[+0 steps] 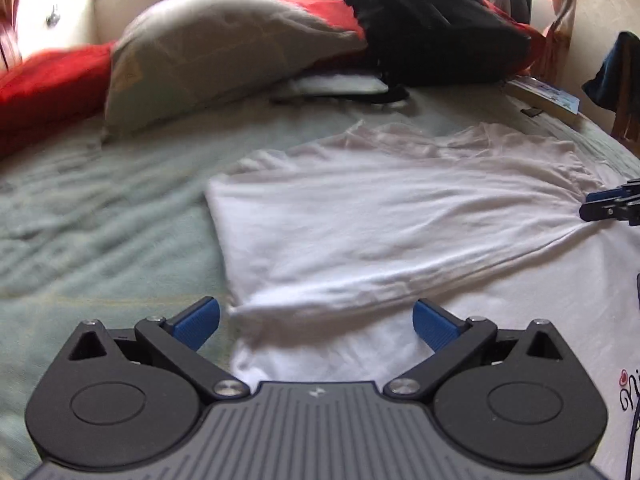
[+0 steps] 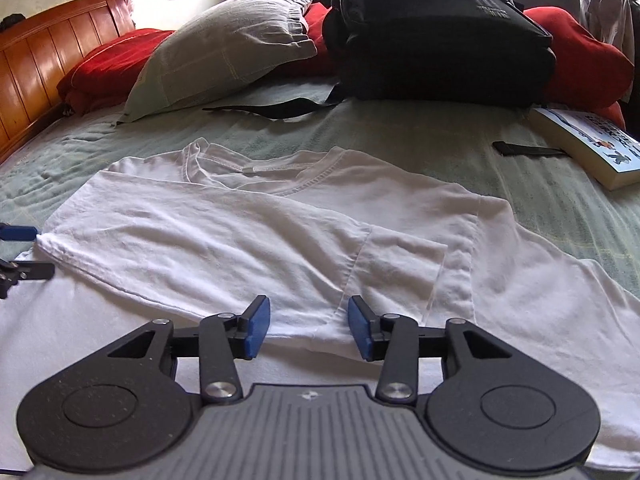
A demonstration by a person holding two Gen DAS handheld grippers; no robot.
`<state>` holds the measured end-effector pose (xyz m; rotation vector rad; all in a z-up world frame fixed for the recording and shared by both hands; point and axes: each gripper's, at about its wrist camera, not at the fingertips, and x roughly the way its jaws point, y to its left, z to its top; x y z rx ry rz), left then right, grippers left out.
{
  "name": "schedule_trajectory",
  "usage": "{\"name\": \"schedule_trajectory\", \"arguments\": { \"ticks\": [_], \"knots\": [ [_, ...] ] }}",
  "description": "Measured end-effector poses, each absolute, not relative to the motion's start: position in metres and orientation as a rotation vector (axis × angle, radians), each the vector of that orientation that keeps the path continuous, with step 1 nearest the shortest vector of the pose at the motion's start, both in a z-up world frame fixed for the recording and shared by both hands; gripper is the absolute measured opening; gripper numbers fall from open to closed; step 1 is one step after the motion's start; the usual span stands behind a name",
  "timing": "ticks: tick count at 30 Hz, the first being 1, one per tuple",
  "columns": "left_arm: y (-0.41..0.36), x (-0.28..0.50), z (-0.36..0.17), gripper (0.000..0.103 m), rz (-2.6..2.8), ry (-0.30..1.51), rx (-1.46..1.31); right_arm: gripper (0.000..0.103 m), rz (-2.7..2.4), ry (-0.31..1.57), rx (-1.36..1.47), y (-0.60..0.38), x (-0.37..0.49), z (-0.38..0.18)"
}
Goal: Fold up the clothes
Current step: 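Move the open right tool over the 'Nice Day' print toward the unfolded side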
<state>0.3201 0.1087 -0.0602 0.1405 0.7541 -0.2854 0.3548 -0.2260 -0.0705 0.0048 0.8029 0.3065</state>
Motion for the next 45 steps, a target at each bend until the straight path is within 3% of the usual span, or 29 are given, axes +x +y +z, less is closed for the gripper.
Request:
{"name": "schedule_trajectory", "arguments": {
  "ticks": [4, 11, 17, 20, 23, 27, 35, 39, 45],
  "knots": [
    [0.1, 0.331, -0.048, 0.102, -0.38, 0.687, 0.118, 0.061, 0.304, 0.796, 0.02, -0.225, 0.354, -0.073],
    [0.1, 0.351, -0.07, 0.102, -0.321, 0.801, 0.066, 0.063, 0.288, 0.801, 0.032, -0.226, 0.346, -0.065],
    [0.088, 0.305, -0.029, 0.102, -0.385, 0.763, 0.17, 0.07, 0.304, 0.786, 0.035, -0.229, 0.316, -0.045],
    [0.067, 0.279, -0.03, 0.102, -0.444, 0.808, 0.284, 0.073, 0.329, 0.777, 0.02, -0.224, 0.298, -0.035],
    [0.051, 0.254, -0.036, 0.102, -0.495, 0.854, 0.375, 0.082, 0.363, 0.762, -0.008, -0.218, 0.279, -0.025],
    [0.05, 0.226, -0.052, 0.102, -0.522, 0.91, 0.366, 0.089, 0.411, 0.764, -0.039, -0.208, 0.259, -0.027],
    [0.086, 0.171, -0.059, 0.102, -0.442, 0.943, 0.191, 0.09, 0.395, 0.848, -0.064, -0.198, 0.231, -0.06],
    [0.099, 0.14, -0.06, 0.102, -0.407, 0.94, 0.174, 0.103, 0.38, 0.852, -0.055, -0.202, 0.217, -0.07],
    [0.088, 0.102, -0.046, 0.102, -0.347, 0.86, 0.227, 0.103, 0.322, 0.847, -0.094, -0.194, 0.201, -0.07]
  ]
}}
